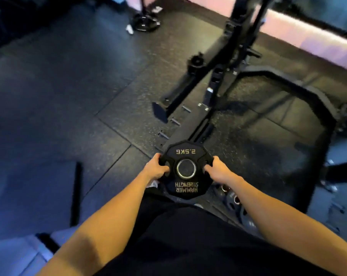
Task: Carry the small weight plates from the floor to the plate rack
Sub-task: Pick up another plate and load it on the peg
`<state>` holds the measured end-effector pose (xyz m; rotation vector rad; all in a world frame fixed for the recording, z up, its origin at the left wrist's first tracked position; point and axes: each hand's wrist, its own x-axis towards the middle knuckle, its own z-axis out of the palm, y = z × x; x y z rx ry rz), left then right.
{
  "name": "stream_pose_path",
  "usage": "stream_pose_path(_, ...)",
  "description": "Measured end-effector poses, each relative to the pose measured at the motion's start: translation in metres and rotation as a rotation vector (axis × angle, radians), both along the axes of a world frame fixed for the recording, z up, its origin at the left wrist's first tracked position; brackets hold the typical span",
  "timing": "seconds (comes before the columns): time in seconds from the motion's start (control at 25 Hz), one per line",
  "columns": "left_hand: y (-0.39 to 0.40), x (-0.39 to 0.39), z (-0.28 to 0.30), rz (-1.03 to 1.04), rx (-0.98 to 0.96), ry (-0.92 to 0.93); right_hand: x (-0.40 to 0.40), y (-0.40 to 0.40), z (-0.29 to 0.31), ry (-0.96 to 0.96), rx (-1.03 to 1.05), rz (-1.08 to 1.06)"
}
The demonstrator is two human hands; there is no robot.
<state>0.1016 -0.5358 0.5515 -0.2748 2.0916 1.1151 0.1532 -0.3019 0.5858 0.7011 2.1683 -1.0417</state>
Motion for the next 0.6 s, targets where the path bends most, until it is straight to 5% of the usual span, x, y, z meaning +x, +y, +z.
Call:
stream_pose_path(0.24,-0.146,-0.018,0.001,0.261,-0.02,0.021,-0.081,-0.144,-0.013,0.006,-0.013,0.248)
stream_pose_path(0.6,-0.325,-0.147,0.017,0.21,-0.188,0.011,-0.21,-0.319,-0.023,-0.019,-0.127,0.283)
